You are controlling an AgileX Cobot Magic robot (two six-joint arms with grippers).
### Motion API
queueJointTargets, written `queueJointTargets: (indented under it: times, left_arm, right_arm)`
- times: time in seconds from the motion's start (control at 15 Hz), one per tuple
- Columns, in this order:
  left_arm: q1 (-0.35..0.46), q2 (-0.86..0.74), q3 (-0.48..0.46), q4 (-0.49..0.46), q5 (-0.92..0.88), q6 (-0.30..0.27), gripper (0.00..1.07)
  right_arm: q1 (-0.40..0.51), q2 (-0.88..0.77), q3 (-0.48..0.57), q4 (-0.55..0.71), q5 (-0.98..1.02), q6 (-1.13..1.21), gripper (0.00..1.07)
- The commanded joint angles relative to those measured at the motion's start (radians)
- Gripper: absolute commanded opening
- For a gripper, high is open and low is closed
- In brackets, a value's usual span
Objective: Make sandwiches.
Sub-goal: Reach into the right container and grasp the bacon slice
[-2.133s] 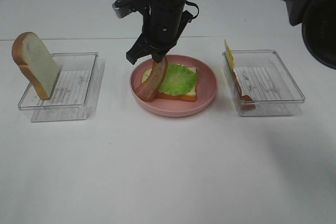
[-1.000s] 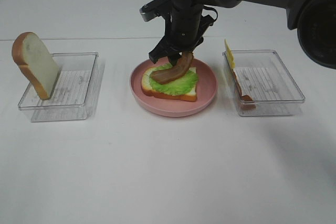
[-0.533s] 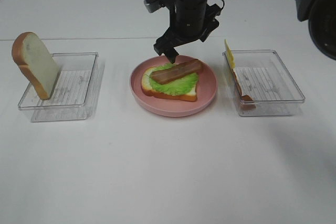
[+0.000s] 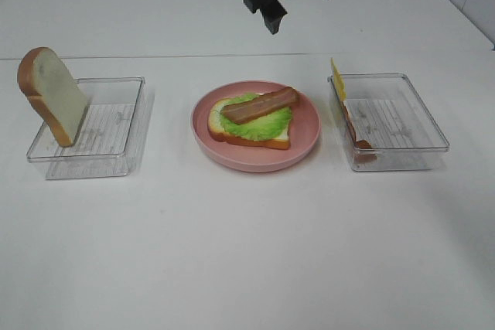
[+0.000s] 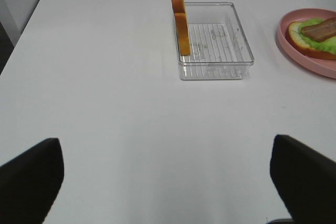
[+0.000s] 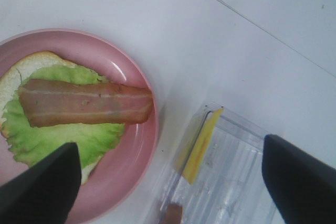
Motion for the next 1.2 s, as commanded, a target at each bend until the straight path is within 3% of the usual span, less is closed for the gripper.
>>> queueJointTargets:
  times: [0.07,0.4,0.6,1.2]
  left_arm:
    - [0.003,-0.016,0.001,0.0,-0.005,0.002,1.01]
    - [0.003,-0.016,0.001,0.0,-0.005,0.002,1.01]
    - [0.003,-0.016,0.001,0.0,-0.005,0.002,1.01]
    - [0.003,-0.016,0.001,0.0,-0.005,0.002,1.01]
  right_arm:
    - [-0.026,-0.07,0.0,0.011,0.086,-0.009,0.91]
    - [-0.168,-0.109,0.001,0.115,0.219,-0.008,0.91]
    - [-0.19,-0.11,0.023,0.141,0.219,-0.008,0.91]
    - [-0.188,-0.117,0.354,0.249,0.075,0.018,0.91]
